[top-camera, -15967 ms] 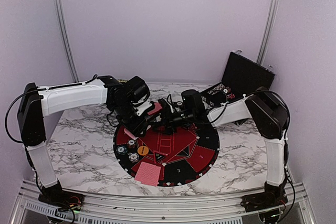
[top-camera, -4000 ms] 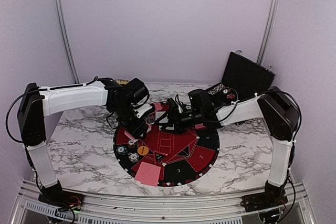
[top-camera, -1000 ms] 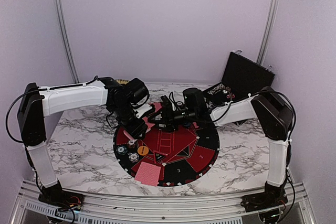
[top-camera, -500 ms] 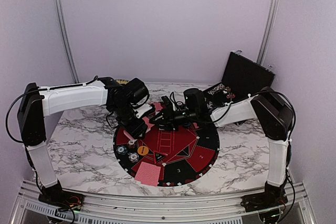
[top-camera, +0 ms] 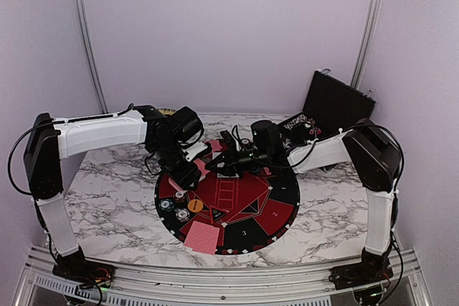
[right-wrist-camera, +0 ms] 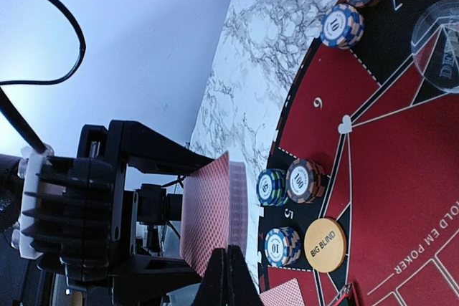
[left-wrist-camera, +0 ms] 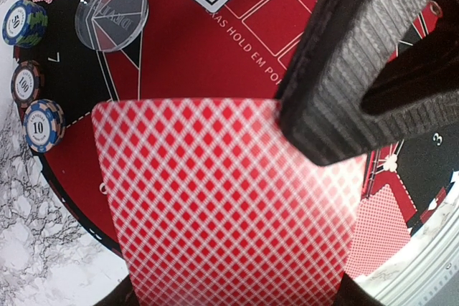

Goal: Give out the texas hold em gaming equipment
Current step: Pick up the poker card from the face-down deck piles, then flop the poker card in the community card area.

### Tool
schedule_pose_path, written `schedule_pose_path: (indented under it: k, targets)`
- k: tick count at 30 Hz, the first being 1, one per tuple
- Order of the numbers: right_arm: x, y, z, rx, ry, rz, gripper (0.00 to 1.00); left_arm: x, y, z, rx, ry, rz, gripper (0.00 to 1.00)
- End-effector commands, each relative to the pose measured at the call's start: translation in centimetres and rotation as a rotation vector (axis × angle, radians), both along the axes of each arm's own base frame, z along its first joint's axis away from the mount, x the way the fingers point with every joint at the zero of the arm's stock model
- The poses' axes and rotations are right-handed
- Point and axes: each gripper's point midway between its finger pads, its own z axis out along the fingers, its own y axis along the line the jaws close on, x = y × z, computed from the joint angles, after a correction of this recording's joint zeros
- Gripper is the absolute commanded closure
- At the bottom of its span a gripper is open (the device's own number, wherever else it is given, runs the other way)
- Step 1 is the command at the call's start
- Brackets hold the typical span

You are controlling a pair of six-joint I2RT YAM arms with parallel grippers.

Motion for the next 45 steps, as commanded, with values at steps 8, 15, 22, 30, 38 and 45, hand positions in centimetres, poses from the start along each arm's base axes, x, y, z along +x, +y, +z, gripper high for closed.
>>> schedule_pose_path:
  k: [8, 15, 22, 30, 38, 45]
  targets:
    - [0.8, -0.5, 2.8, 0.044, -0.049, -0.018, 1.00, 0.1, 0.7, 0.8, -0.003, -0.017, 0.002, 0.75]
    - [1.5, -1.4, 3.4, 0.050, -0.053, -0.045, 1.00, 0.0, 1.2, 0.7, 0.000, -0.017, 0.012, 0.76]
    - [2.5, -3.3, 3.0, 0.008, -0.051, -0.106, 1.00, 0.2, 1.8, 0.7, 0.000, -0.023, 0.029, 0.76]
    - [3.5, -6.4, 1.6, -0.160, -0.075, -0.216, 1.00, 0.4, 3.3, 0.2, -0.004, -0.022, 0.071, 0.76]
    - [5.2, -11.1, -0.3, -0.651, -0.203, -0.438, 1.00, 1.3, 5.7, -0.2, -0.021, -0.009, 0.136, 0.76]
    - [4.9, -12.5, 0.1, -1.082, -0.356, -0.583, 1.00, 2.3, 7.1, -0.5, -0.027, -0.010, 0.182, 0.76]
